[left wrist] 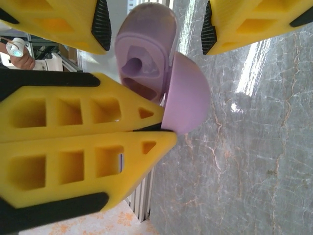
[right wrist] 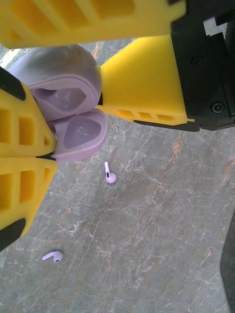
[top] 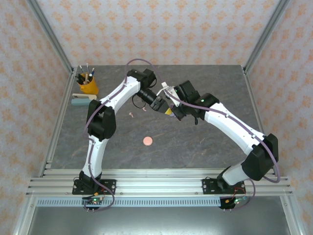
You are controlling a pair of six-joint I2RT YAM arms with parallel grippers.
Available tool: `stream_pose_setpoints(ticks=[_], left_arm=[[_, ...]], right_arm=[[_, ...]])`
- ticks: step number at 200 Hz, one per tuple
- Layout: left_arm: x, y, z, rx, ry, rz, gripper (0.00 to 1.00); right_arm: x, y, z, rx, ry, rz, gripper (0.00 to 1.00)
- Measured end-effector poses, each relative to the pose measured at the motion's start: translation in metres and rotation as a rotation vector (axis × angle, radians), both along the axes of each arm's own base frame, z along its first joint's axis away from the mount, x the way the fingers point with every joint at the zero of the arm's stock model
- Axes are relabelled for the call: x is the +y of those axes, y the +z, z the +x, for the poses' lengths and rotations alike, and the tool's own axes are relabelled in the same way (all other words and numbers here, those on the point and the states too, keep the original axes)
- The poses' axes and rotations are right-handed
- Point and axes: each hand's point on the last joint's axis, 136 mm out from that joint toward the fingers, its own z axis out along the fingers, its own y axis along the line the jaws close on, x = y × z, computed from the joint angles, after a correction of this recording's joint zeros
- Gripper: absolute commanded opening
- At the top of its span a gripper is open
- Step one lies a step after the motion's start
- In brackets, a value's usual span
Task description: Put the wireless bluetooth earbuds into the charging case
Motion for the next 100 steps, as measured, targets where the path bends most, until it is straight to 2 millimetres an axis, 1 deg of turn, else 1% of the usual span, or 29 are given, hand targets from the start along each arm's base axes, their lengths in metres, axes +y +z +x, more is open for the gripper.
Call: stream_pose_setpoints(ticks=[38, 85, 100], left_arm=[[-0.0022, 0.0017, 0.0007, 0.012, -0.01, -0.022, 0.47], [-0.002, -0.0056, -0.0009, 0.038, -0.026, -0.02, 0.41], [-0.0022, -0.0028, -0.0022, 0.04, -0.03, -0.031, 0.4]], right_arm=[[0.0006, -0.0002, -0.0004, 0.002, 0.002, 0.003, 0.0], [0.002, -0.0016, 0.0004, 0.007, 0.004, 0.003, 0.0], [0.0024, -0.0022, 0.0007, 0.009, 0.005, 0.002, 0.0]])
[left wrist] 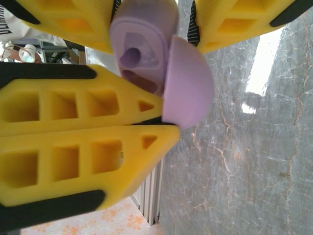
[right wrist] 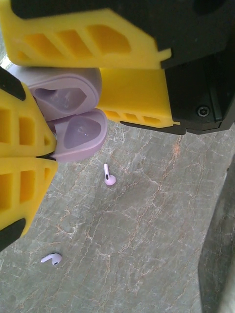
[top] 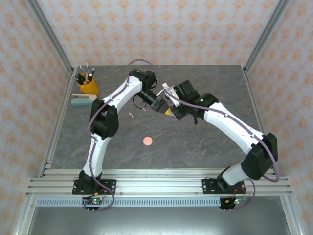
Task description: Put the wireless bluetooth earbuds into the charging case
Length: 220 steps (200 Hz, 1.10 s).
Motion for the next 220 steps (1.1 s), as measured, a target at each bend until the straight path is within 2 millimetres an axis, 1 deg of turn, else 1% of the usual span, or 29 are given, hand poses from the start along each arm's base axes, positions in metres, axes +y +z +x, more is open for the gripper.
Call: stream_pose_setpoints(ticks=[17, 51, 73, 117, 150, 176, 203, 213, 220], left_arm=[[-0.0003, 0.004, -0.0013, 0.0, -0.005, -0.016, 0.39], [0.0011, 0.0067, -0.0032, -0.005, -0.014, -0.025, 0.32], [0.001, 0.0066, -0.0025, -0.011, -0.021, -0.032, 0.28], [0.0012, 0.0056, -0.0039, -0.007, -0.04, -0.044, 0.2], [0.0006, 0.005, -0.0034, -0.023, -0.056, -0.062, 0.1], [0.0008, 0.0057, -0.0018, -0.061, -0.07, -0.082, 0.0], [0.0018, 0.0067, -0.0011, -0.092, -0.081, -0.103, 0.0], [0.0024, 0.0074, -0.0002, -0.1, -0.081, -0.111, 0.0], [0.0029, 0.008, 0.0005, -0.103, -0.079, -0.117, 0.0]], right_arm=[[0.0005, -0.0007, -0.0001, 0.003, 0.002, 0.001, 0.0], [0.0015, -0.0005, -0.0007, 0.006, 0.005, 0.006, 0.0], [0.0023, 0.0024, 0.0003, 0.0, 0.006, 0.01, 0.0], [0.0015, 0.0014, -0.0011, 0.007, 0.006, 0.006, 0.0], [0.0009, 0.0015, -0.0011, 0.008, 0.005, 0.004, 0.0], [0.0007, 0.002, -0.0003, 0.006, 0.0, 0.003, 0.0], [0.0006, 0.0038, 0.001, 0.002, -0.01, 0.007, 0.0], [0.0008, 0.005, 0.0017, 0.0, -0.014, 0.009, 0.05], [0.0011, 0.0054, 0.0022, 0.0, -0.019, 0.013, 0.1]])
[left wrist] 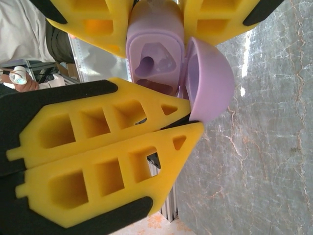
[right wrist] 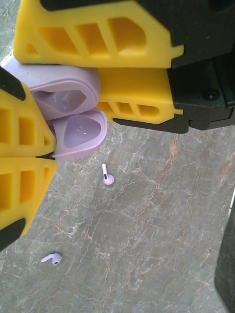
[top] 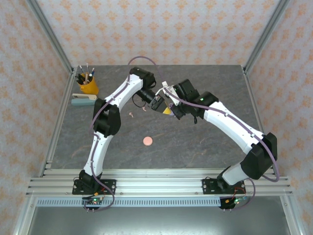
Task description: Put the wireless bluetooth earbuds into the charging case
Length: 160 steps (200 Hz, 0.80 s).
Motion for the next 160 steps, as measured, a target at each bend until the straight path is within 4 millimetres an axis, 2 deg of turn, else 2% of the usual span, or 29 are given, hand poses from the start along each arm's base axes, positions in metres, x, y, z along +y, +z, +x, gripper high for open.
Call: stream_pose_setpoints(ticks=[48, 110, 125, 160], left_arm=[[0.003, 0.002, 0.002, -0.026, -0.002, -0.026, 0.0], [0.002, 0.007, 0.004, -0.019, 0.007, -0.071, 0.0], [0.002, 0.008, 0.003, -0.013, 0.01, -0.078, 0.0], [0.002, 0.008, 0.003, -0.013, 0.008, -0.078, 0.0]], right_arm=[[-0.003, 0.005, 0.004, -0.015, -0.036, 0.003, 0.31], [-0.014, 0.015, 0.01, 0.016, -0.1, 0.096, 0.43], [-0.019, 0.026, 0.011, 0.011, -0.125, 0.152, 0.45], [-0.039, 0.074, 0.013, -0.069, -0.206, 0.327, 0.47]])
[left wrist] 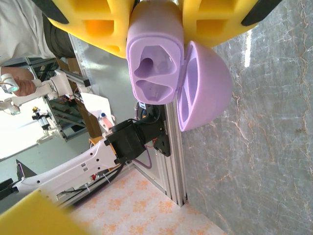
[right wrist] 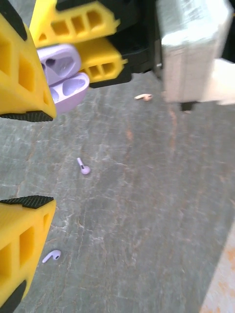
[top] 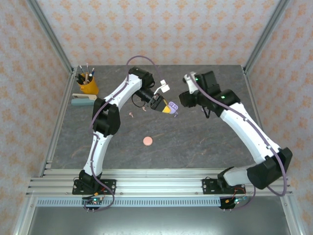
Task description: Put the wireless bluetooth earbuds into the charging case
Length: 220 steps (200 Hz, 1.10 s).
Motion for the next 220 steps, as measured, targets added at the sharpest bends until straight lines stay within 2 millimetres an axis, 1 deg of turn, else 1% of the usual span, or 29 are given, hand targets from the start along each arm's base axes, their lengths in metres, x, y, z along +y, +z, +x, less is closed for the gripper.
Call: stream_pose_setpoints(ticks=[14, 27, 40, 56, 73, 85, 96, 110, 130, 149, 168, 199, 220], left_arm=[[0.0, 0.0, 0.0, 0.001, 0.0, 0.0, 0.0], [0.0, 0.0, 0.0, 0.002, 0.001, 0.001, 0.0], [0.001, 0.0, 0.0, 0.012, 0.005, 0.008, 0.0], [0.002, -0.005, 0.001, 0.058, 0.023, 0.063, 0.0], [0.008, -0.024, 0.001, 0.069, 0.075, 0.192, 0.0], [0.012, -0.031, 0.002, 0.06, 0.124, 0.262, 0.0], [0.013, -0.028, 0.009, 0.032, 0.169, 0.292, 0.0], [0.011, -0.018, 0.021, -0.03, 0.221, 0.3, 0.0], [0.008, -0.009, 0.033, -0.11, 0.283, 0.314, 0.0], [0.003, -0.007, 0.034, -0.167, 0.316, 0.338, 0.0], [-0.005, -0.011, 0.034, -0.223, 0.341, 0.374, 0.0], [-0.015, -0.025, 0.041, -0.3, 0.409, 0.432, 0.0], [-0.014, -0.037, 0.05, -0.363, 0.481, 0.477, 0.0]], right_arm=[[-0.007, 0.018, -0.001, -0.038, -0.029, 0.067, 0.47], [-0.012, 0.028, -0.004, -0.056, -0.05, 0.11, 0.47], [-0.015, 0.033, -0.006, -0.064, -0.068, 0.144, 0.47], [-0.017, 0.032, -0.007, -0.055, -0.092, 0.168, 0.47], [-0.018, 0.025, -0.007, -0.034, -0.112, 0.182, 0.48], [-0.018, 0.018, -0.008, -0.015, -0.126, 0.19, 0.48], [-0.019, 0.01, -0.009, 0.002, -0.143, 0.196, 0.48], [-0.022, 0.001, -0.01, 0.021, -0.167, 0.198, 0.48], [-0.029, -0.005, -0.012, 0.029, -0.221, 0.203, 0.48], [-0.042, -0.008, -0.013, 0.02, -0.303, 0.213, 0.48], [-0.058, -0.014, -0.014, 0.015, -0.404, 0.223, 0.48], [-0.086, -0.037, -0.015, 0.036, -0.585, 0.22, 0.48], [-0.103, -0.049, -0.016, 0.059, -0.696, 0.233, 0.48]])
